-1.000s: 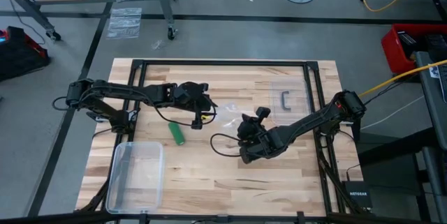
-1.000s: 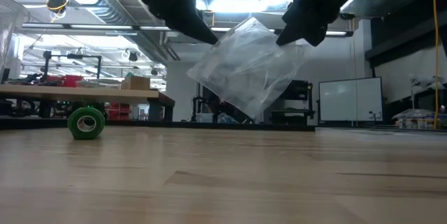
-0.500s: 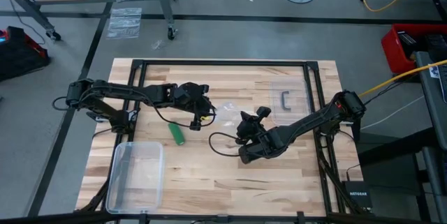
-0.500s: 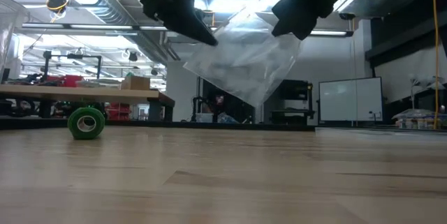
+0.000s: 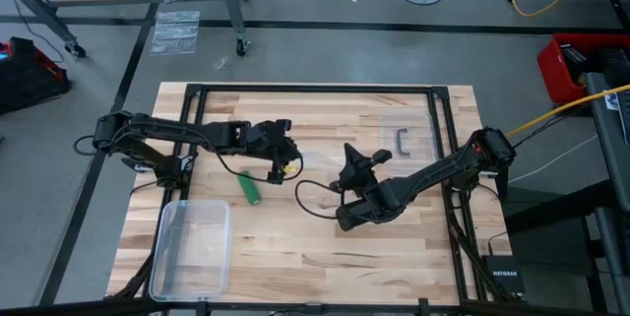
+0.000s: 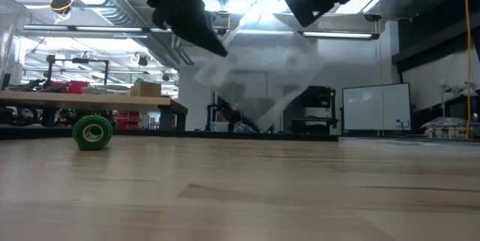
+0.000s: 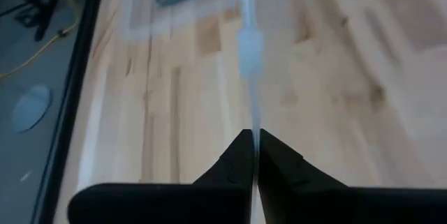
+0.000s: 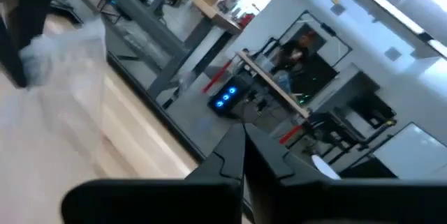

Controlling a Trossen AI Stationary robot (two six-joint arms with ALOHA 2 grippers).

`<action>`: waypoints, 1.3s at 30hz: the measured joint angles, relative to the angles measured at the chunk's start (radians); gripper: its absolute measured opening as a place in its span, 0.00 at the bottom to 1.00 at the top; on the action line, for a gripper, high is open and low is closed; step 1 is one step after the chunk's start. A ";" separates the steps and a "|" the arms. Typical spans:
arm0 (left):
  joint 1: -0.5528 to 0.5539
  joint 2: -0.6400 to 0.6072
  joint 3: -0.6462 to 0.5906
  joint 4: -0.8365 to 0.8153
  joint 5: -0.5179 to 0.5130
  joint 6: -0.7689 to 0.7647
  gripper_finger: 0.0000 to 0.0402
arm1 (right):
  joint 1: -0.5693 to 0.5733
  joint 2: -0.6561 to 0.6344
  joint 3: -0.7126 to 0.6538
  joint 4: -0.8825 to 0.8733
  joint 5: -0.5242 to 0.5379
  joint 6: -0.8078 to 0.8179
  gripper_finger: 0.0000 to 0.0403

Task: Roll bandage
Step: Open the zip bag

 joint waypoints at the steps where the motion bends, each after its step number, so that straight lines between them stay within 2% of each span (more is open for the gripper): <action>1: -0.004 0.000 0.000 -0.015 -0.021 -0.002 0.00 | 0.000 0.000 0.000 0.002 0.001 0.000 0.04; 6: -0.022 0.000 0.000 -0.062 -0.078 -0.005 0.00 | -0.013 0.000 0.000 0.023 -0.012 0.001 0.08; 13: -0.039 0.000 0.000 -0.062 -0.129 -0.008 0.00 | -0.076 0.000 0.000 0.070 -0.174 0.007 0.14; 18: -0.044 0.000 0.000 -0.067 -0.137 -0.008 0.00 | -0.113 0.000 0.000 0.082 -0.228 -0.009 0.16; 32: -0.043 0.000 0.000 -0.066 -0.137 0.010 0.00 | -0.125 0.000 0.000 0.082 -0.265 -0.012 0.16; 39: -0.043 0.000 0.000 -0.067 -0.137 0.010 0.00 | -0.125 0.000 0.000 0.082 -0.423 -0.012 0.16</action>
